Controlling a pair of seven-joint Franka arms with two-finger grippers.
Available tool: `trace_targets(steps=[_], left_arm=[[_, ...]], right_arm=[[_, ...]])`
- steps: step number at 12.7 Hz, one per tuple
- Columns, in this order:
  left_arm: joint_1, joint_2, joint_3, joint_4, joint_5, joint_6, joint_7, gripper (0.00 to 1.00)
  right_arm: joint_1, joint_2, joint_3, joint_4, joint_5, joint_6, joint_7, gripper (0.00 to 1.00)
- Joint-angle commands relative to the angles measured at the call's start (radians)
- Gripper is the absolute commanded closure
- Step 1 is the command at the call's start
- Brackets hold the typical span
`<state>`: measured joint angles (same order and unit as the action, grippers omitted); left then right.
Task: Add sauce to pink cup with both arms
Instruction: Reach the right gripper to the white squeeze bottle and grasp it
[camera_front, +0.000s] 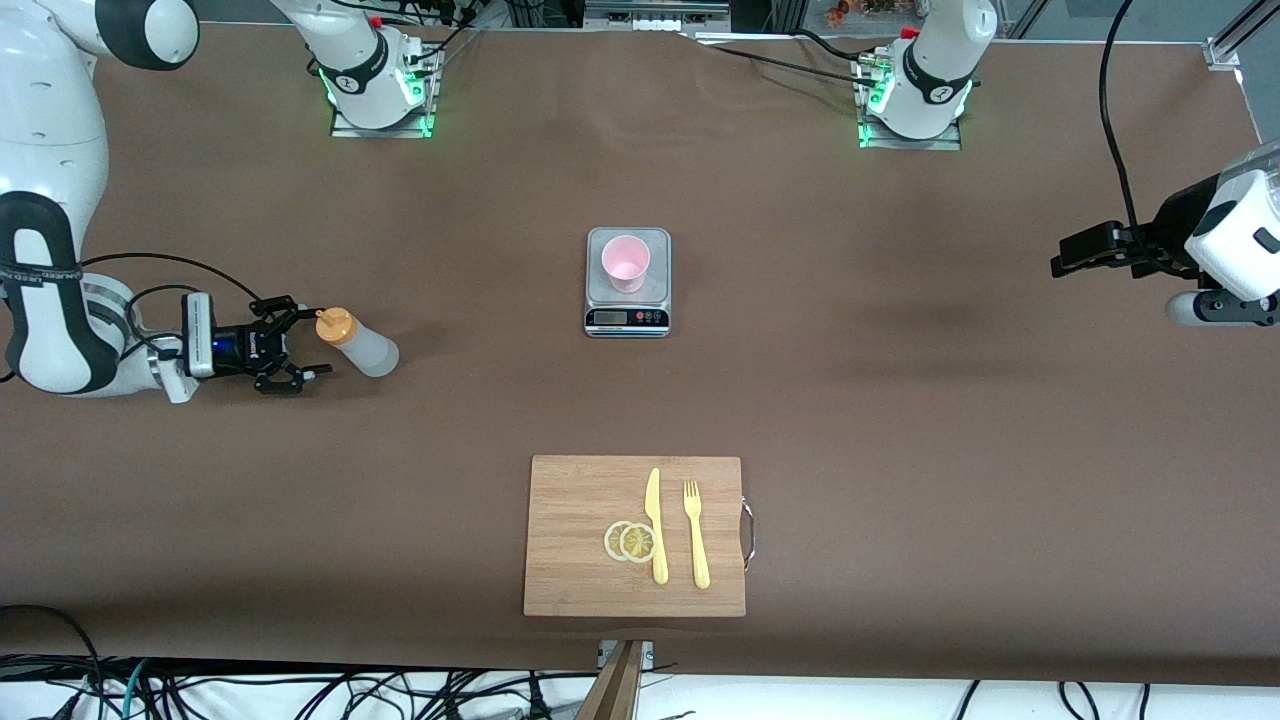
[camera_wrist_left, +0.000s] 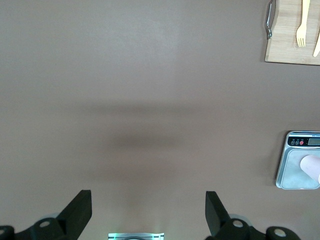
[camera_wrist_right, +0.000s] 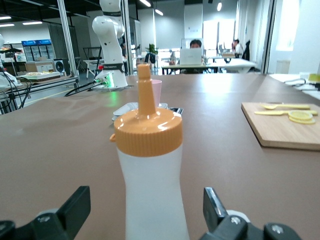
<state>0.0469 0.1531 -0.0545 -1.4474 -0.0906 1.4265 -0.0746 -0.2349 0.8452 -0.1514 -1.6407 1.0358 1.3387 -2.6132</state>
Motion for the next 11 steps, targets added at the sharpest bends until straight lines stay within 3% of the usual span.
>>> trace_targets(steps=[1,5,7,9,10,11], left_arm=[[0.001,-0.006,-0.002,0.002,0.015,0.000,0.015,0.00],[0.002,-0.004,-0.002,0.001,0.014,0.000,0.016,0.00],[0.004,0.003,-0.002,0.002,0.011,0.000,0.016,0.00],[0.004,0.006,-0.001,0.005,0.008,0.000,0.016,0.00],[0.002,0.006,-0.001,0.005,0.009,0.000,0.016,0.00],[0.004,0.006,-0.001,0.005,0.009,0.000,0.018,0.00]], right_arm=[[-0.014,0.057,0.044,0.028,0.040,-0.032,-0.036,0.00],[-0.011,0.093,0.059,0.028,0.066,-0.030,-0.039,0.02],[-0.007,0.092,0.068,0.032,0.066,-0.033,-0.039,0.17],[-0.007,0.098,0.081,0.036,0.069,-0.033,-0.034,0.54],[-0.007,0.104,0.084,0.036,0.069,-0.035,-0.031,0.57],[-0.009,0.104,0.091,0.036,0.070,-0.038,-0.027,0.67]])
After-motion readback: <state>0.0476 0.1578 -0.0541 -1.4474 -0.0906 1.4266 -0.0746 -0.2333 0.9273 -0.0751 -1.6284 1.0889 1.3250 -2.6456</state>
